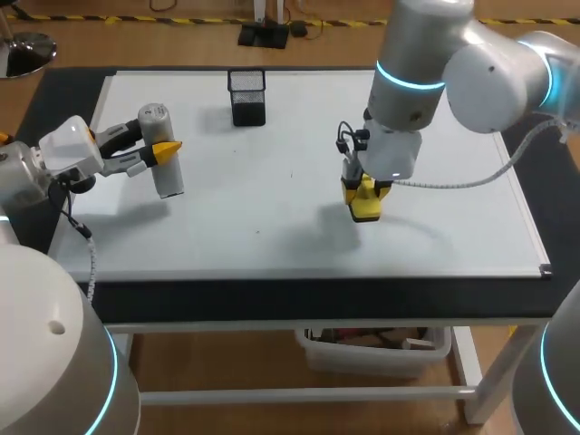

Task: Pick up the inspection probe, press it on each red-marked spot on the whiteboard one by one, put down the probe, pick up the eraser, and wipe off all the red marks.

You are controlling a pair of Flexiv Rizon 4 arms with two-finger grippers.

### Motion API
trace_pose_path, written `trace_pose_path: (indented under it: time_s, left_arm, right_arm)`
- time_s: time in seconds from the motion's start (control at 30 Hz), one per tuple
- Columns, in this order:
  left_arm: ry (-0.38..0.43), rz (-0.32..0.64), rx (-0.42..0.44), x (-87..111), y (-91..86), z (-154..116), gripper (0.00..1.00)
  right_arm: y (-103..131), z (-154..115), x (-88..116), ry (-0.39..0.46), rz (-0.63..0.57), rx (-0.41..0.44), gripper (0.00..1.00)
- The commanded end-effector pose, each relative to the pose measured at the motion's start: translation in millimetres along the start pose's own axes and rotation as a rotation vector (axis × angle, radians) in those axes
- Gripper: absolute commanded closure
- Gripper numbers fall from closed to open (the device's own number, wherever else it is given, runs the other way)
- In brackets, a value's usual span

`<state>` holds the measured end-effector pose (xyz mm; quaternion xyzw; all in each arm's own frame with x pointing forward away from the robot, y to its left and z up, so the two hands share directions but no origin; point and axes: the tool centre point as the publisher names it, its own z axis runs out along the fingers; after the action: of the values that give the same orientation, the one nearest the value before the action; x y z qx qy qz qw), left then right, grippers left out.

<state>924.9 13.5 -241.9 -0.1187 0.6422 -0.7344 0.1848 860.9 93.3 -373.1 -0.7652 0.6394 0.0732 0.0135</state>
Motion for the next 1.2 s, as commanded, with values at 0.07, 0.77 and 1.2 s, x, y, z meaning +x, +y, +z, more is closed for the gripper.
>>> trace_pose_path:
  time_s: [0.07, 0.77, 1.2]
  left_arm:
    - [-0.003, 0.003, 0.003, 0.5, 0.3, 1, 1.0]
    - [-0.003, 0.003, 0.003, 0.5, 0.3, 1, 1.0]
    - [-0.003, 0.003, 0.003, 0.5, 0.3, 1, 1.0]
  right_arm:
    - [1, 0, 1, 0.001, -0.002, 0.005, 1.0]
    - [-166, -4, 44, 0.01, 0.0, 0.037, 1.0]
    - [-243, -7, 48, 0.013, -0.004, -0.035, 1.0]
